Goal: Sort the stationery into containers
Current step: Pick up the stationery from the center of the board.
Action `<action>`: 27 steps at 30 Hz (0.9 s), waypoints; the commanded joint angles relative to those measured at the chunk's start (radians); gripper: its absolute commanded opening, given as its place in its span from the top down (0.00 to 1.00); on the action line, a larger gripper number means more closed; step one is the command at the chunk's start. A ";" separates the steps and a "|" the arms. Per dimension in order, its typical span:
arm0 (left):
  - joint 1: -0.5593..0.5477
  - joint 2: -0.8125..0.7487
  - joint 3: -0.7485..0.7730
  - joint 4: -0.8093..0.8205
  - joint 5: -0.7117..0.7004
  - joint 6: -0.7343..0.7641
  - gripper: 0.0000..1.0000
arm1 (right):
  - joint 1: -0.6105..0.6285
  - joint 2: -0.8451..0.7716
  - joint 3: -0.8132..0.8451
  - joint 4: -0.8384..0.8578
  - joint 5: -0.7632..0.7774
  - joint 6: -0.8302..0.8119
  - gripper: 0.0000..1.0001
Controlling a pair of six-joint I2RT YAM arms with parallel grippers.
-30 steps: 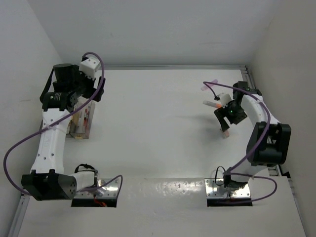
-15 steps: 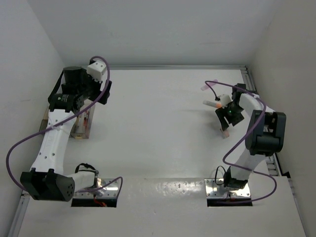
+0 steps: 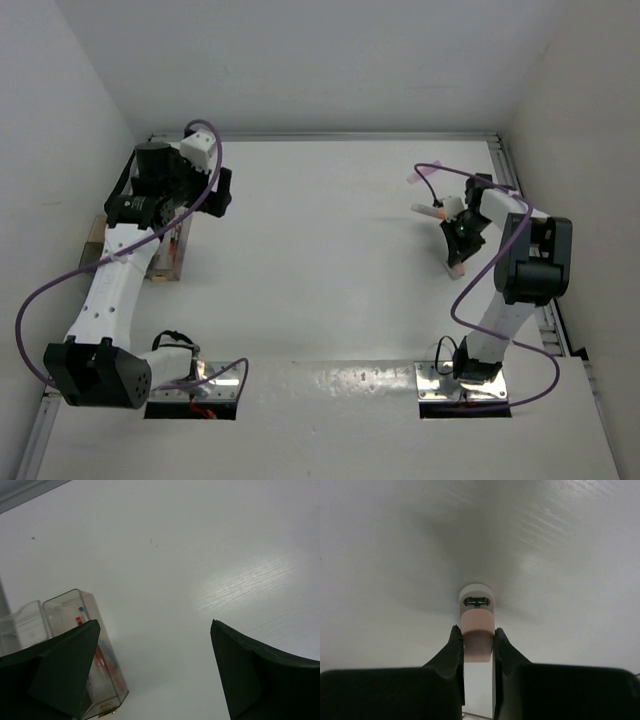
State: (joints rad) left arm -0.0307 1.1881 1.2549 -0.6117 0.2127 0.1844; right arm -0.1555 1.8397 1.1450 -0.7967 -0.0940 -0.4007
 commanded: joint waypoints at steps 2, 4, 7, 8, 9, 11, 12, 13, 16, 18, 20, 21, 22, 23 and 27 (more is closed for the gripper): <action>0.031 -0.047 -0.075 0.064 0.227 -0.051 0.00 | 0.013 -0.072 0.062 -0.050 -0.113 0.023 1.00; 0.067 -0.067 -0.119 0.113 0.413 -0.094 0.00 | 0.025 -0.089 0.129 -0.119 -0.241 0.034 1.00; 0.068 -0.099 -0.213 0.240 0.603 -0.213 0.01 | 0.088 -0.105 0.282 -0.245 -0.480 0.075 1.00; 0.066 -0.110 -0.279 0.347 0.688 -0.303 0.01 | 0.102 -0.106 0.323 -0.292 -0.551 0.092 1.00; 0.060 -0.122 -0.311 0.410 0.718 -0.359 0.01 | 0.117 -0.109 0.364 -0.300 -0.620 0.147 1.00; 0.041 -0.151 -0.353 0.550 0.746 -0.483 0.01 | 0.187 -0.118 0.458 -0.262 -0.786 0.233 1.00; -0.003 -0.159 -0.379 0.582 0.764 -0.518 0.01 | 0.215 -0.123 0.504 -0.239 -0.824 0.323 1.00; -0.014 -0.159 -0.387 0.666 0.775 -0.590 0.02 | 0.268 -0.125 0.521 -0.221 -0.884 0.365 1.00; -0.047 -0.140 -0.365 0.676 0.780 -0.629 0.03 | 0.376 -0.132 0.585 -0.145 -0.932 0.474 1.00; -0.073 -0.124 -0.309 0.629 0.774 -0.590 0.05 | 0.425 -0.146 0.625 -0.141 -0.922 0.470 1.00; -0.090 -0.114 -0.273 0.526 0.761 -0.498 0.07 | 0.482 -0.164 0.627 -0.110 -0.911 0.461 1.00; -0.107 -0.113 -0.258 0.514 0.767 -0.478 0.08 | 0.508 -0.187 0.625 -0.098 -0.906 0.462 1.00; -0.113 -0.114 -0.256 0.507 0.774 -0.464 0.08 | 0.519 -0.200 0.622 -0.063 -0.905 0.470 1.00; -0.126 -0.116 -0.259 0.521 0.795 -0.470 0.09 | 0.528 -0.210 0.619 -0.050 -0.905 0.490 1.00; -0.167 -0.116 -0.311 0.709 0.858 -0.612 0.09 | 0.583 -0.241 0.631 0.002 -0.909 0.533 1.00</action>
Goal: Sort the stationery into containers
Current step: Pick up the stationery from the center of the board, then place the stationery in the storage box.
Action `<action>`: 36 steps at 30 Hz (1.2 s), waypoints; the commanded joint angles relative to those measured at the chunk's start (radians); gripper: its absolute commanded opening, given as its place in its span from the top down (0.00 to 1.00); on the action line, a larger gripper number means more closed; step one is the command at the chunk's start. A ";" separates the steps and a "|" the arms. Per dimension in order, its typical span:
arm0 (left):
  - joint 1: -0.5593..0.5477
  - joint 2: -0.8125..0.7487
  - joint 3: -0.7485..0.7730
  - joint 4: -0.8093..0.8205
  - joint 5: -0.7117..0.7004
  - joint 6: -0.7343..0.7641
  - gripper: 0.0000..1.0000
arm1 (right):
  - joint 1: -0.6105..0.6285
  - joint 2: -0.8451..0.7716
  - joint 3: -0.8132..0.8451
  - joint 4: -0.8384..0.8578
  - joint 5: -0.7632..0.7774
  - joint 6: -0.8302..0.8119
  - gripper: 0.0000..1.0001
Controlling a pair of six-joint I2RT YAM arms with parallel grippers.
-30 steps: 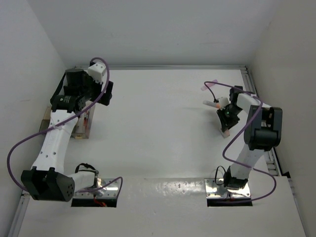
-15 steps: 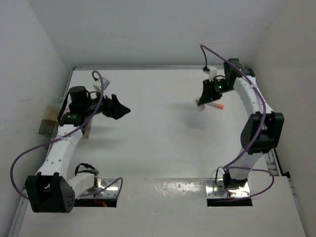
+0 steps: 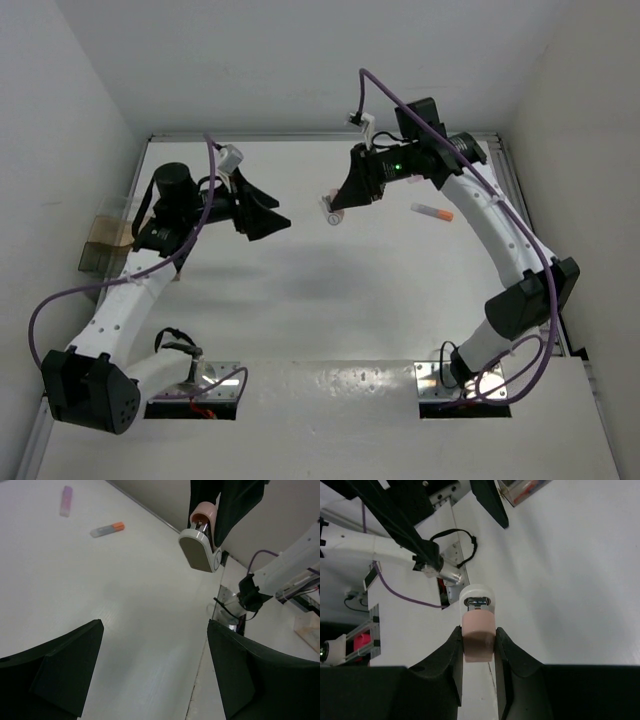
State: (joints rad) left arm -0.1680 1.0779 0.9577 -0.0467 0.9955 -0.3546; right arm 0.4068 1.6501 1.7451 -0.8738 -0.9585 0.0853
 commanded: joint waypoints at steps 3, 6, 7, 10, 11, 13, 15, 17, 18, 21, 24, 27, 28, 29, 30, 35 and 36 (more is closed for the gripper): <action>-0.056 0.013 -0.022 0.200 0.106 -0.124 0.09 | 0.043 -0.052 0.050 0.079 -0.051 0.057 1.00; -0.082 0.034 -0.022 0.281 0.124 -0.190 0.08 | 0.056 -0.055 0.051 0.093 -0.055 0.073 1.00; -0.099 0.042 -0.020 0.306 0.129 -0.213 0.08 | 0.059 -0.053 0.051 0.105 -0.059 0.082 1.00; -0.119 0.068 -0.008 0.399 0.129 -0.300 0.08 | 0.082 -0.047 0.054 0.113 -0.060 0.082 1.00; -0.122 0.076 -0.007 0.441 0.129 -0.341 0.08 | 0.092 -0.047 0.057 0.114 -0.062 0.082 1.00; -0.125 0.093 -0.008 0.482 0.132 -0.378 0.08 | 0.098 -0.044 0.063 0.117 -0.066 0.087 1.00; -0.130 0.105 -0.013 0.531 0.126 -0.425 0.08 | 0.104 -0.044 0.070 0.124 -0.068 0.096 1.00; -0.134 0.111 -0.028 0.605 0.124 -0.484 0.08 | 0.109 -0.044 0.070 0.127 -0.069 0.097 1.00; -0.134 0.112 -0.034 0.631 0.123 -0.504 0.08 | 0.109 -0.044 0.070 0.125 -0.072 0.097 1.00; -0.140 0.117 -0.039 0.676 0.123 -0.538 0.09 | 0.113 -0.044 0.071 0.127 -0.075 0.097 1.00; -0.143 0.119 -0.037 0.692 0.129 -0.547 0.12 | 0.116 -0.038 0.071 0.130 -0.077 0.097 1.00; -0.145 0.120 -0.034 0.702 0.126 -0.558 0.24 | 0.121 -0.032 0.073 0.136 -0.077 0.099 1.00; -0.143 0.123 -0.034 0.709 0.126 -0.567 0.26 | 0.121 -0.030 0.073 0.139 -0.077 0.102 1.00; -0.145 0.122 -0.036 0.711 0.127 -0.570 0.29 | 0.121 -0.026 0.071 0.150 -0.077 0.106 1.00; -0.146 0.123 -0.037 0.709 0.126 -0.570 0.36 | 0.122 -0.026 0.073 0.154 -0.078 0.119 1.00; -0.148 0.119 -0.048 0.682 0.123 -0.550 0.44 | 0.124 -0.013 0.085 0.177 -0.091 0.143 1.00; -0.146 0.119 -0.051 0.682 0.120 -0.550 0.44 | 0.125 -0.013 0.085 0.182 -0.095 0.146 1.00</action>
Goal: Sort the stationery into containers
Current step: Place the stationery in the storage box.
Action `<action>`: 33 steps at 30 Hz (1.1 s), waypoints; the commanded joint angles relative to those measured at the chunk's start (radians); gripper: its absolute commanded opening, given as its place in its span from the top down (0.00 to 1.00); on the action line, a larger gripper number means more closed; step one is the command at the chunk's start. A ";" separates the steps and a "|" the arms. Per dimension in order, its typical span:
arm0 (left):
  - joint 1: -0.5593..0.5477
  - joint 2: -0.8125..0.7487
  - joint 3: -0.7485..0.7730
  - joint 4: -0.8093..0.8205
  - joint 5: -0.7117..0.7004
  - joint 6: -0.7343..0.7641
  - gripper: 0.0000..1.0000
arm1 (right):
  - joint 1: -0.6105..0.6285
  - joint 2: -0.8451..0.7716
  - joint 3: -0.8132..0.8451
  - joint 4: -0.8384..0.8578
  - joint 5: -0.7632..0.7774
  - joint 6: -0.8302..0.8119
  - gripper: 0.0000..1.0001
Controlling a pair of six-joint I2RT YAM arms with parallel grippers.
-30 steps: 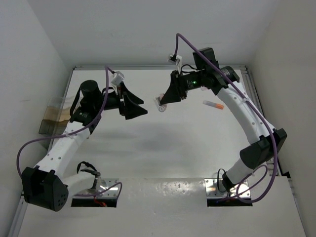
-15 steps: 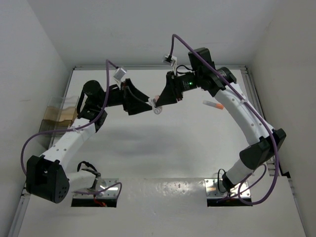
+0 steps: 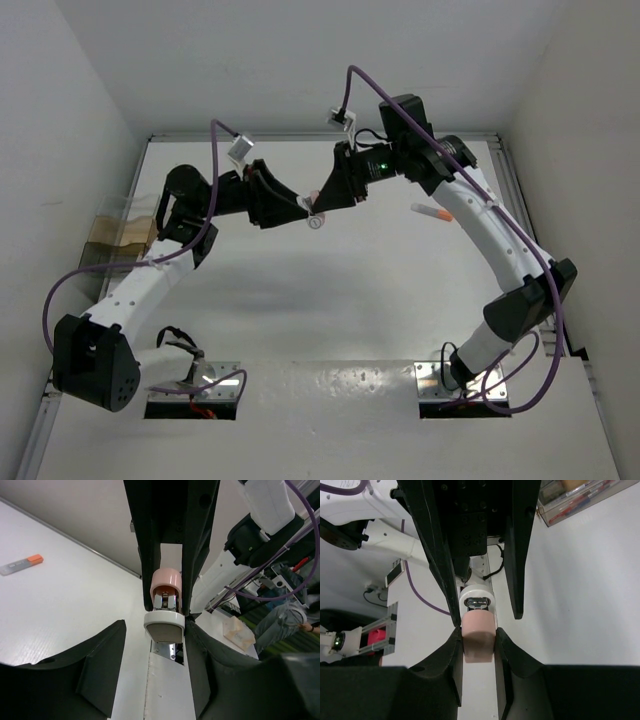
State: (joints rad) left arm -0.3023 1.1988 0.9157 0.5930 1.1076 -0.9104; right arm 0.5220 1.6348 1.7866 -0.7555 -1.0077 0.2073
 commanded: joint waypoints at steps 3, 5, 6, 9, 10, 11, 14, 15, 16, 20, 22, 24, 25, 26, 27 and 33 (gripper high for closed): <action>-0.012 -0.005 -0.009 0.042 0.008 0.005 0.51 | 0.015 0.007 0.043 0.061 -0.046 0.021 1.00; -0.012 -0.005 -0.006 0.051 0.006 0.001 0.64 | 0.013 0.005 0.037 0.061 -0.045 0.020 1.00; -0.012 -0.005 0.000 0.053 0.008 0.001 0.68 | 0.013 0.005 0.034 0.059 -0.043 0.017 1.00; -0.006 -0.002 0.008 0.042 0.014 0.005 0.84 | 0.015 0.005 0.027 0.058 -0.040 0.017 0.98; 0.003 -0.005 0.009 0.031 0.014 0.013 0.89 | 0.013 0.005 0.028 0.058 -0.026 0.018 0.92; 0.006 -0.007 0.011 -0.002 0.014 0.034 0.92 | 0.015 0.003 0.030 0.053 -0.014 0.020 0.82; 0.044 -0.021 0.029 -0.158 0.009 0.137 1.00 | 0.006 -0.003 0.048 0.033 0.052 0.015 0.30; 0.083 -0.022 0.041 -0.221 0.005 0.180 1.00 | 0.001 -0.007 0.054 0.027 0.066 0.012 0.19; 0.104 -0.021 0.075 -0.299 0.005 0.224 1.00 | -0.017 -0.013 0.059 0.024 0.079 0.011 0.16; 0.251 0.010 0.159 -0.718 0.031 0.519 1.00 | -0.089 -0.020 0.059 0.033 0.092 0.027 0.14; 0.366 0.028 0.225 -0.912 -0.009 0.679 1.00 | -0.123 -0.021 0.053 0.024 0.090 0.021 0.14; 0.445 0.096 0.331 -1.127 -0.206 0.844 1.00 | -0.146 -0.027 0.040 -0.002 0.093 -0.003 0.14; 0.460 0.126 0.442 -1.303 -0.291 1.005 1.00 | -0.154 -0.029 0.034 -0.025 0.092 -0.017 0.14; 0.492 0.175 0.486 -1.365 -0.448 1.056 1.00 | -0.157 -0.029 0.028 -0.037 0.101 -0.049 0.14; 0.509 0.194 0.517 -1.425 -0.535 1.091 1.00 | -0.165 -0.032 0.024 -0.050 0.106 -0.065 0.14; 0.641 0.321 0.638 -1.472 -1.058 1.324 1.00 | -0.201 -0.047 -0.035 -0.062 0.136 -0.121 0.14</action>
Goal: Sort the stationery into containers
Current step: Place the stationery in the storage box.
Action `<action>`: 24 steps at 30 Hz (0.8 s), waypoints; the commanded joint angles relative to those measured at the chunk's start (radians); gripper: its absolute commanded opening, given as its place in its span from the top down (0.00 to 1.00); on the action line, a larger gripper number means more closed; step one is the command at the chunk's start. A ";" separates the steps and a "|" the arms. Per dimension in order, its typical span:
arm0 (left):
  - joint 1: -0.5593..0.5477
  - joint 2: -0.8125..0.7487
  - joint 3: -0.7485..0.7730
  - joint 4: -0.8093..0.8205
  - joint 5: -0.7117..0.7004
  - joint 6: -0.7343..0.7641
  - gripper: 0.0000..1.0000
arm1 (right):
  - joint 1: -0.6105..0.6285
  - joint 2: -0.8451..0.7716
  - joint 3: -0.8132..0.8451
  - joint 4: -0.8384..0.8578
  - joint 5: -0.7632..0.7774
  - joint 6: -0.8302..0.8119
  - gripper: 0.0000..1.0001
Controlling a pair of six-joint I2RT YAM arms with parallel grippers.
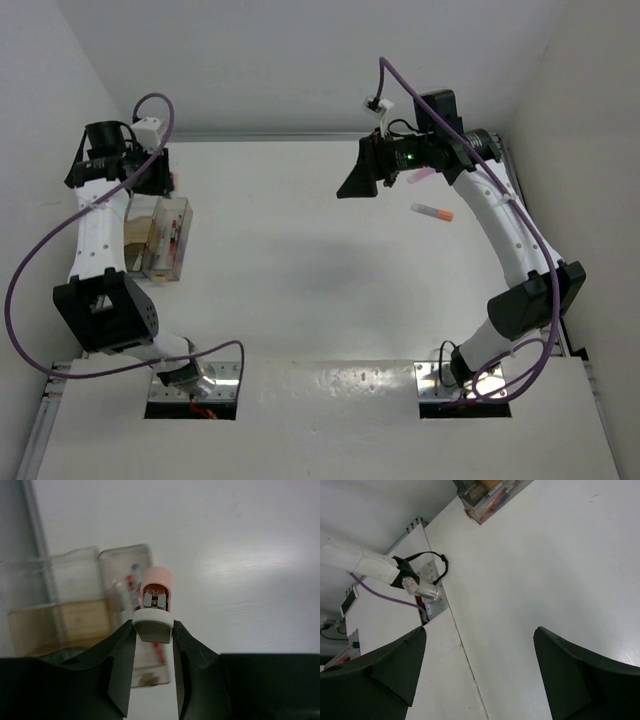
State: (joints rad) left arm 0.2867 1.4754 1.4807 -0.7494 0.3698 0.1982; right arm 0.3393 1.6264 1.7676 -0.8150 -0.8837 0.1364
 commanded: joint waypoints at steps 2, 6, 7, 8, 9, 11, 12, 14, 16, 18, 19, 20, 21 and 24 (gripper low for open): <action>0.107 0.111 0.136 -0.152 -0.353 0.263 1.00 | -0.022 -0.033 -0.019 -0.007 0.012 -0.055 0.14; 0.150 0.164 0.164 -0.120 -0.423 0.445 1.00 | -0.026 -0.022 -0.023 -0.018 0.009 -0.070 0.14; 0.147 0.166 0.159 -0.110 -0.443 0.478 1.00 | -0.028 -0.020 -0.025 -0.019 0.009 -0.076 0.14; 0.141 0.169 0.150 -0.094 -0.465 0.533 1.00 | -0.029 -0.020 -0.028 -0.019 0.008 -0.077 0.14; 0.137 0.175 0.147 -0.088 -0.486 0.553 1.00 | -0.029 -0.020 -0.028 -0.021 0.011 -0.078 0.14; 0.132 0.187 0.130 -0.084 -0.503 0.613 1.00 | -0.033 -0.016 -0.030 -0.023 0.011 -0.078 0.14; 0.132 0.187 0.121 -0.077 -0.515 0.627 1.00 | -0.034 -0.016 -0.027 -0.019 0.009 -0.077 0.14; 0.137 0.177 0.081 -0.032 -0.509 0.697 1.00 | -0.036 -0.017 -0.030 -0.016 0.011 -0.069 0.14; 0.138 0.139 -0.009 0.037 -0.517 0.743 1.00 | -0.037 -0.017 -0.037 -0.012 0.012 -0.063 0.14; 0.131 0.100 -0.106 0.143 -0.529 0.832 1.00 | -0.036 -0.016 -0.043 -0.012 0.011 -0.058 0.14; 0.129 0.094 -0.134 0.172 -0.534 0.866 1.00 | -0.037 -0.014 -0.046 -0.012 0.011 -0.057 0.14; 0.126 0.091 -0.155 0.191 -0.534 0.929 1.00 | -0.037 -0.011 -0.048 -0.012 0.009 -0.055 0.14; 0.126 0.098 -0.163 0.190 -0.514 0.954 1.00 | -0.036 -0.010 -0.048 -0.013 0.011 -0.052 0.14; 0.150 0.118 -0.143 0.139 -0.413 1.053 1.00 | -0.037 -0.008 -0.049 -0.016 0.011 -0.055 0.14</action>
State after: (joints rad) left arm 0.4232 1.6211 1.3029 -0.6659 -0.1242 1.0904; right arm 0.3088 1.6245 1.7168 -0.8471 -0.8665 0.0834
